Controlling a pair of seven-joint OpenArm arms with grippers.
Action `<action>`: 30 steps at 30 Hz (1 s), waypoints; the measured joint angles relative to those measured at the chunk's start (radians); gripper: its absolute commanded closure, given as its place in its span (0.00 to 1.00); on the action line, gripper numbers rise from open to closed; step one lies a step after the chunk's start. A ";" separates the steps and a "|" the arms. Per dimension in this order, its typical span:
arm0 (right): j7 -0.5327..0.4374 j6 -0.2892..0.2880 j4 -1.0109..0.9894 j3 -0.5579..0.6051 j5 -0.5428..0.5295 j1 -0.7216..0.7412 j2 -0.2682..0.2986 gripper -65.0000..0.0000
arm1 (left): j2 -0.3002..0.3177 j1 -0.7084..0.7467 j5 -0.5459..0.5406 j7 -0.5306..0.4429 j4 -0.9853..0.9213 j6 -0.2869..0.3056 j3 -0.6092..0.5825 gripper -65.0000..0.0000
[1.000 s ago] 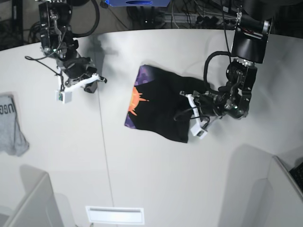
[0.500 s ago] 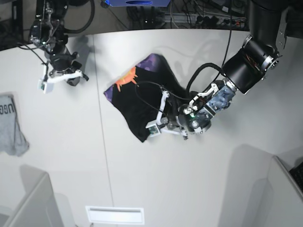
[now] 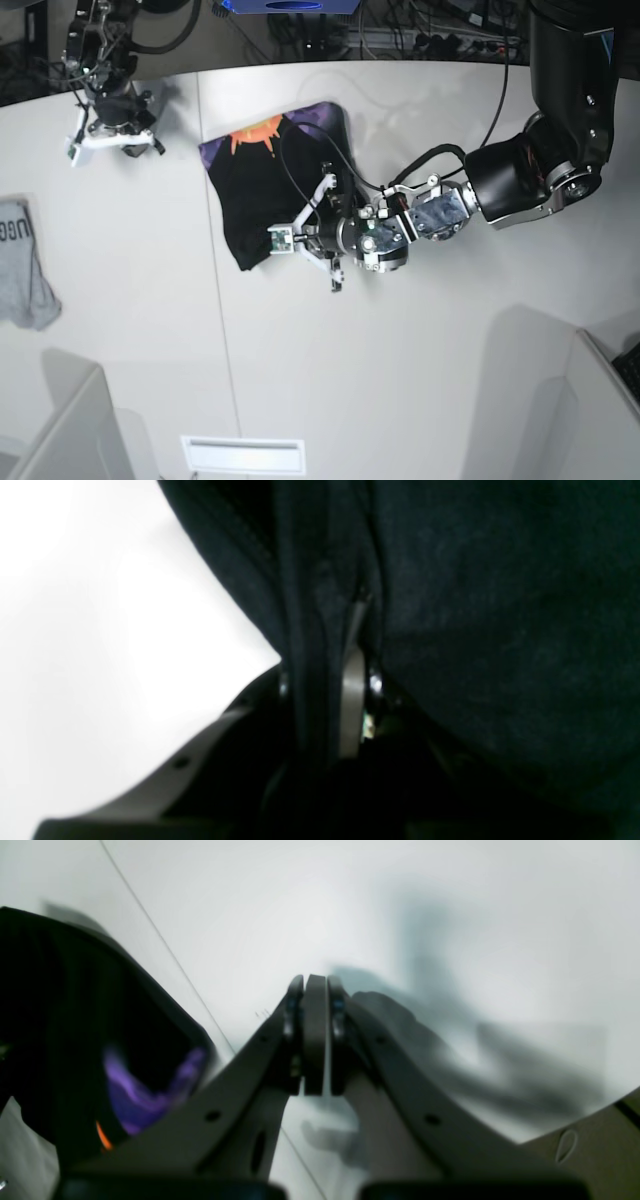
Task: Fold the T-shirt properly
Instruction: 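Drag and rotate the folded shirt with the left gripper, then release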
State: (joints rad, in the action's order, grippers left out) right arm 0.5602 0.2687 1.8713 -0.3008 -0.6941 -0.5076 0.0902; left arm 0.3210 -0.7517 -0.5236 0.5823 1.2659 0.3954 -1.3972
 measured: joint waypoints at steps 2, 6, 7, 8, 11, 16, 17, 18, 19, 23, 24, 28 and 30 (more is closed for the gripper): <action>-0.016 0.000 0.000 0.002 0.000 -0.023 0.000 1.00 | -0.003 -0.031 -0.001 -0.038 -0.001 0.001 -0.059 1.00; -0.019 0.000 -0.002 0.002 -0.001 -0.040 -0.002 1.00 | -0.002 -0.065 0.000 -0.092 -0.008 0.018 -0.093 1.00; -0.021 0.000 -0.002 0.002 -0.001 -0.042 -0.003 1.00 | -0.001 -0.075 0.000 -0.105 -0.010 0.032 -0.097 1.00; -0.021 0.000 -0.002 0.002 -0.002 -0.042 -0.003 1.00 | 0.000 -0.085 0.012 -0.121 -0.011 0.071 -0.097 1.00; -0.023 0.000 -0.003 0.002 -0.001 -0.049 -0.004 1.00 | -0.011 -0.089 0.141 -0.158 -0.012 0.159 -0.094 1.00; -0.027 0.001 -0.003 -0.001 -0.001 -0.050 -0.032 1.00 | -0.016 -0.060 0.262 -0.176 0.006 0.166 -0.094 1.00; -0.023 0.000 -0.003 0.000 -0.002 -0.050 -0.039 1.00 | -0.018 -0.060 0.262 -0.176 0.006 0.167 -0.094 1.00; -0.019 0.000 -0.003 0.002 -0.001 -0.050 -0.041 1.00 | -0.022 -0.060 0.262 -0.176 0.003 0.167 -0.094 1.00; -0.019 0.001 -0.003 0.003 -0.001 -0.048 -0.040 1.00 | -0.028 -0.060 0.262 -0.175 -0.001 0.167 -0.093 1.00; -0.022 0.000 -0.003 0.003 -0.001 -0.042 -0.034 1.00 | -0.042 -0.052 0.269 -0.172 0.002 0.167 -0.092 1.00; -0.022 0.000 -0.003 0.003 -0.001 -0.042 -0.032 1.00 | -0.041 -0.046 0.269 -0.173 0.003 0.166 -0.091 1.00; -0.022 0.000 -0.003 0.003 -0.001 -0.043 -0.032 1.00 | -0.044 -0.043 0.269 -0.174 0.004 0.163 -0.090 1.00; -0.022 0.001 -0.003 0.003 -0.001 -0.045 -0.030 1.00 | -0.054 -0.044 0.270 -0.165 0.003 0.167 -0.090 1.00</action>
State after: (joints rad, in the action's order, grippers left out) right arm 0.5385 0.2695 1.8683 -0.2974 -0.6949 -0.5529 0.0605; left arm 0.2672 -0.7959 -0.2539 0.4171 1.2694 0.5621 -1.4872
